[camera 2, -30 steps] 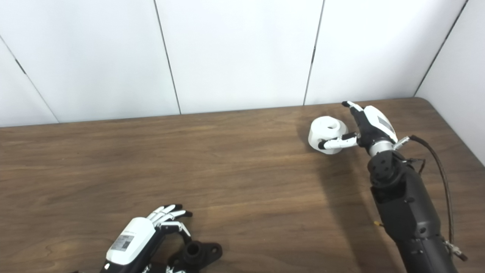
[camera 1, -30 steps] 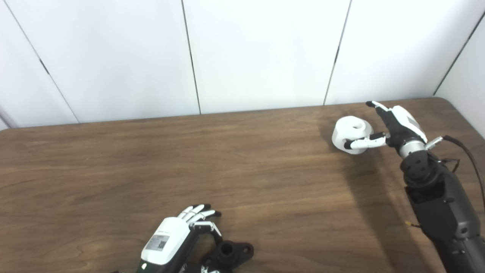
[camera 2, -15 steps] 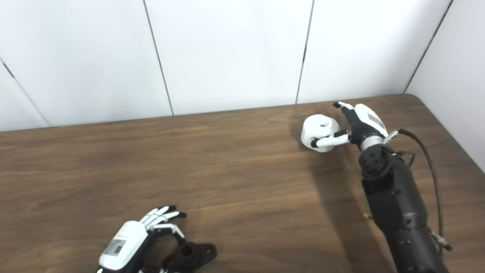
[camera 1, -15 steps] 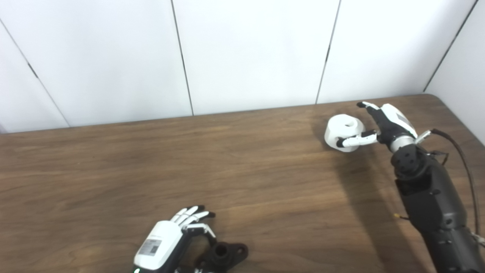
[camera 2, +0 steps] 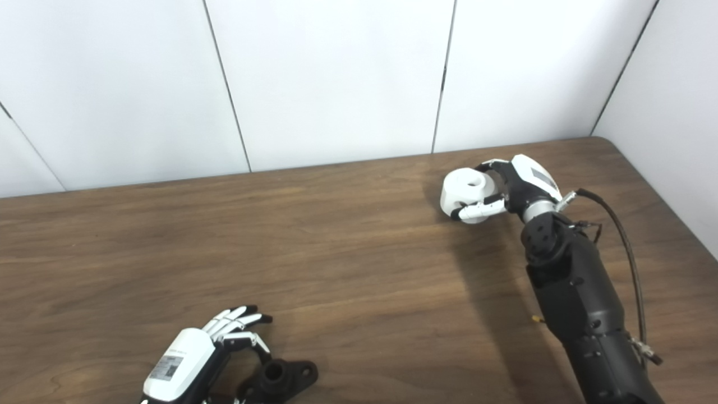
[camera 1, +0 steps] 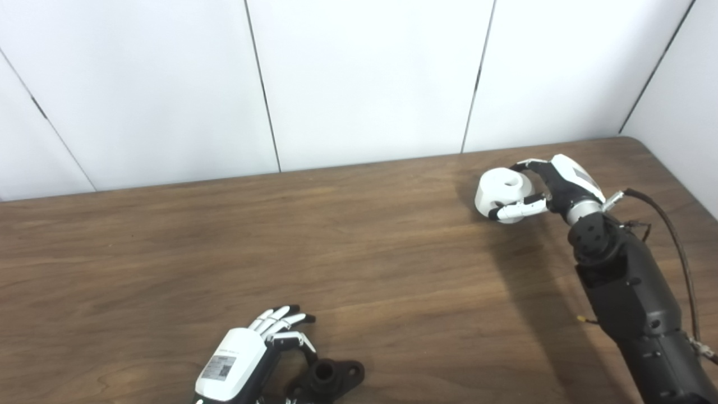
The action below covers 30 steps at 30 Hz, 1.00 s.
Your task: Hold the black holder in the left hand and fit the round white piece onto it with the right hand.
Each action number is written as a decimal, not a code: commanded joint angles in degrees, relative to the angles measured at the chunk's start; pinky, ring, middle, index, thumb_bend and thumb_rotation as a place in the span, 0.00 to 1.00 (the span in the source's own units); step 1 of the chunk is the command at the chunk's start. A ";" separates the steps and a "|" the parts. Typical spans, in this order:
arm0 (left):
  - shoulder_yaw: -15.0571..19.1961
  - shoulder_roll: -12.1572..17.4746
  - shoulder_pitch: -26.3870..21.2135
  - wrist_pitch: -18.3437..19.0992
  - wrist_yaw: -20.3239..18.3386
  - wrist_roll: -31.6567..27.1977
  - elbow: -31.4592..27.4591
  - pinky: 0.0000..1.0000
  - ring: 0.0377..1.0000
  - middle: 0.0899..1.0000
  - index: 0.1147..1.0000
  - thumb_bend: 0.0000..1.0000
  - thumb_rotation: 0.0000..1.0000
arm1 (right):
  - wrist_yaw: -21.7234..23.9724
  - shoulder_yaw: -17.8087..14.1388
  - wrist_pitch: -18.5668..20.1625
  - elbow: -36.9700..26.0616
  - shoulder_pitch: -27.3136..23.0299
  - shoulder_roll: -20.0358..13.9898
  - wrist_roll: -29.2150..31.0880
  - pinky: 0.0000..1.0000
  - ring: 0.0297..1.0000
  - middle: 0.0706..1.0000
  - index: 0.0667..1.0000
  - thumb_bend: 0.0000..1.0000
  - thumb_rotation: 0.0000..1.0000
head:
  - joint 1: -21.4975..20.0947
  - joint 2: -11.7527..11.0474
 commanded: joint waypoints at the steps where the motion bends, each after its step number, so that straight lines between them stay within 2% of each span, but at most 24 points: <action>1: 0.52 2.94 2.21 2.80 -3.23 2.21 4.05 0.90 0.91 0.83 0.42 0.51 0.05 | -1.71 -0.21 -0.05 -0.86 -2.85 -1.72 -0.19 1.00 0.98 0.91 0.71 0.84 0.32 | -0.32 0.02; 5: 0.61 3.05 2.14 2.71 -3.54 2.15 4.05 0.90 0.91 0.83 0.42 0.51 0.05 | -1.83 -0.19 -0.02 -0.75 -2.83 -1.62 -0.13 1.00 0.98 0.91 0.69 0.84 0.31 | -1.13 0.03; 12: 0.99 3.08 2.01 0.81 -1.80 0.24 6.26 0.93 0.94 0.84 0.42 0.51 0.04 | -2.74 0.15 -0.02 -0.26 -2.70 -1.74 0.57 1.00 0.98 0.91 0.67 0.84 0.31 | -1.64 0.02; 30: 1.28 2.78 2.14 1.64 -3.31 -0.81 5.08 0.95 0.95 0.84 0.42 0.51 0.04 | -5.58 0.81 -1.10 0.08 -2.59 -2.24 2.67 1.00 0.96 0.87 0.60 0.80 0.29 | -0.91 0.54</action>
